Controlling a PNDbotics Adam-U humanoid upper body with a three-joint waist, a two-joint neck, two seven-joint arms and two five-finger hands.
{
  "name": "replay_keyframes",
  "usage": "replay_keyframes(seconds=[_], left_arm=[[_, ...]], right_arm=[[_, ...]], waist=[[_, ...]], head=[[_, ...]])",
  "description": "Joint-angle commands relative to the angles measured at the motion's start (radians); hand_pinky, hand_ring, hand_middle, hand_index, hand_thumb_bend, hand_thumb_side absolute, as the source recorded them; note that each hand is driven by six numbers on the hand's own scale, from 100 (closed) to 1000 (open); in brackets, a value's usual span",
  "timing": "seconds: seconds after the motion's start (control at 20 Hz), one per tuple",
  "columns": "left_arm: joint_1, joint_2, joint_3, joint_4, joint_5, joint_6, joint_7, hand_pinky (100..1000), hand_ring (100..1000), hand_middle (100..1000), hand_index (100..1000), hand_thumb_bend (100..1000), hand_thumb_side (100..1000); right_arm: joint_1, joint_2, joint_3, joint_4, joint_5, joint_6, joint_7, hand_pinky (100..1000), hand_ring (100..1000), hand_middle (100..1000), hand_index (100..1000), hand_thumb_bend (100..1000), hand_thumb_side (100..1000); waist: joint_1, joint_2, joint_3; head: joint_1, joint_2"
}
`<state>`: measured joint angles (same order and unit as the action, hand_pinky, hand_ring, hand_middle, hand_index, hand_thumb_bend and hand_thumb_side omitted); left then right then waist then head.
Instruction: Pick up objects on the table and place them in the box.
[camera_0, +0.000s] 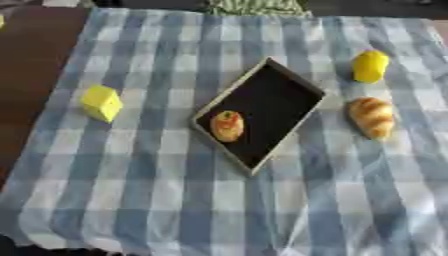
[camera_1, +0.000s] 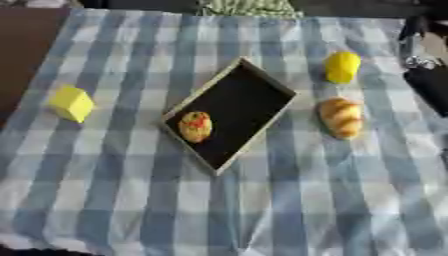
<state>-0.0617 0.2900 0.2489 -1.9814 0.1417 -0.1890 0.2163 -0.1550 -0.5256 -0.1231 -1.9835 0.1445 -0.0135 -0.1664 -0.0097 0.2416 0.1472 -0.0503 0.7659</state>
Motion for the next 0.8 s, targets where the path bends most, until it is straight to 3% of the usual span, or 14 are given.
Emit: replay_keyframes(seconds=[0.05, 0.2, 0.25, 0.35, 0.5, 0.55, 0.65, 0.8], left_arm=[[-0.004, 0.022, 0.004, -0.019, -0.001, 0.001, 0.0, 746, 794, 625, 777, 100, 686], [-0.007, 0.027, 0.002, -0.019, -0.001, 0.002, -0.002, 746, 794, 625, 777, 100, 686], [-0.007, 0.029, 0.002, -0.019, -0.001, 0.002, -0.002, 746, 794, 625, 777, 100, 686], [-0.006, 0.032, 0.002, -0.019, -0.002, 0.002, -0.002, 746, 794, 625, 777, 100, 686], [-0.005, 0.033, 0.002, -0.019, -0.002, 0.002, -0.002, 746, 794, 625, 777, 100, 686], [-0.006, 0.034, 0.001, -0.019, -0.002, 0.002, -0.002, 745, 795, 625, 777, 100, 687], [-0.01, 0.045, -0.004, -0.018, -0.003, 0.005, -0.008, 745, 795, 625, 776, 100, 687], [-0.012, 0.049, -0.008, -0.018, -0.002, 0.007, -0.013, 745, 795, 624, 776, 100, 685]], right_arm=[[0.0, -0.087, -0.002, -0.016, 0.037, 0.004, 0.022, 883, 959, 637, 829, 100, 513], [0.026, -0.192, 0.029, -0.016, 0.114, 0.034, 0.087, 890, 958, 675, 847, 100, 429], [0.035, -0.226, 0.04, -0.016, 0.142, 0.04, 0.111, 896, 953, 700, 857, 100, 362], [0.05, -0.292, 0.059, -0.016, 0.194, 0.047, 0.159, 898, 952, 708, 860, 100, 343], [0.053, -0.31, 0.063, -0.016, 0.224, 0.049, 0.184, 898, 952, 708, 860, 100, 343], [0.055, -0.313, 0.065, -0.014, 0.229, 0.048, 0.188, 909, 949, 790, 877, 100, 255], [0.084, -0.342, 0.094, 0.006, 0.249, 0.032, 0.208, 912, 956, 813, 879, 100, 275], [0.104, -0.407, 0.154, 0.024, 0.289, 0.034, 0.247, 920, 971, 851, 883, 100, 303]], waist=[[-0.009, -0.028, -0.002], [-0.011, -0.027, -0.001], [-0.012, -0.026, -0.001], [-0.013, -0.026, -0.001], [-0.013, -0.026, -0.001], [-0.015, -0.024, -0.003], [-0.03, -0.021, -0.002], [-0.031, -0.022, -0.001]], head=[[0.0, 0.004], [0.004, 0.004], [0.005, 0.004], [0.007, 0.004], [0.008, 0.004], [0.006, 0.004], [0.002, 0.004], [0.0, 0.004]])
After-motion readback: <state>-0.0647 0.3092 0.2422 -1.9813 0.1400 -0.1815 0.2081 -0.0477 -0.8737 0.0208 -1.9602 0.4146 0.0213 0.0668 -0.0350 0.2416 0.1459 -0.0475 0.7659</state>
